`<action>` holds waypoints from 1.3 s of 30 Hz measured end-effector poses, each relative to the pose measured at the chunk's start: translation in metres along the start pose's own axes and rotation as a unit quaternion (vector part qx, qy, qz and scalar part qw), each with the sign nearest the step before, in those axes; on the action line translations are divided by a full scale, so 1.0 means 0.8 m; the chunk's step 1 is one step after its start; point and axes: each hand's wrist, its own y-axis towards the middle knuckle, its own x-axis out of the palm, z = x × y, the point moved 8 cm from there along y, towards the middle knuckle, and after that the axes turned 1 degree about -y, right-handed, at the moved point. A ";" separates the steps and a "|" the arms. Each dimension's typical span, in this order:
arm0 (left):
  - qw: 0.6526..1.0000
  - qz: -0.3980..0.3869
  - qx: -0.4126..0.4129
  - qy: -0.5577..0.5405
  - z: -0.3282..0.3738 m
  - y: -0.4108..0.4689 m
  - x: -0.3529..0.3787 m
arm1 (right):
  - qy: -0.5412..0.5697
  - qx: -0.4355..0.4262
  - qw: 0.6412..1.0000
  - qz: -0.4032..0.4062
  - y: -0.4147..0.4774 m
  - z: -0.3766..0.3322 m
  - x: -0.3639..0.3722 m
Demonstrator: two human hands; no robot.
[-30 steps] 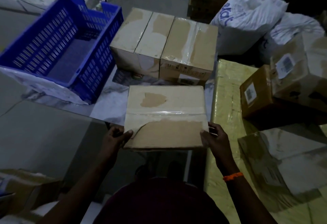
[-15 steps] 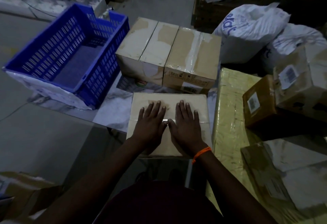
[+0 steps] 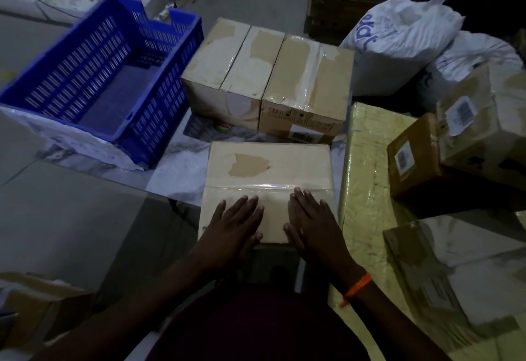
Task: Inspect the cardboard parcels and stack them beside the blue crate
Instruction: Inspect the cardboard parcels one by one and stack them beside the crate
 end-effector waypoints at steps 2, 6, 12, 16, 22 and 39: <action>0.999 0.003 0.026 0.032 0.000 -0.017 0.010 | -0.018 -0.015 1.000 0.017 -0.021 0.001 0.005; 0.997 -0.001 0.044 0.056 -0.002 -0.019 0.018 | -0.043 -0.032 0.997 0.048 -0.036 0.001 0.011; 0.999 -0.004 0.030 0.032 -0.002 -0.018 0.016 | 0.004 -0.016 1.000 0.025 -0.033 0.002 0.016; 0.989 0.116 0.004 -0.089 -0.006 -0.004 -0.042 | 0.082 -0.017 0.996 0.022 -0.016 0.018 -0.003; 0.925 0.186 -0.240 -0.227 -0.122 0.029 -0.065 | 0.198 0.208 0.947 0.145 0.023 0.086 -0.071; 0.741 0.247 -0.284 -0.556 -0.121 0.042 -0.117 | 0.468 0.281 0.806 0.230 0.036 0.121 -0.110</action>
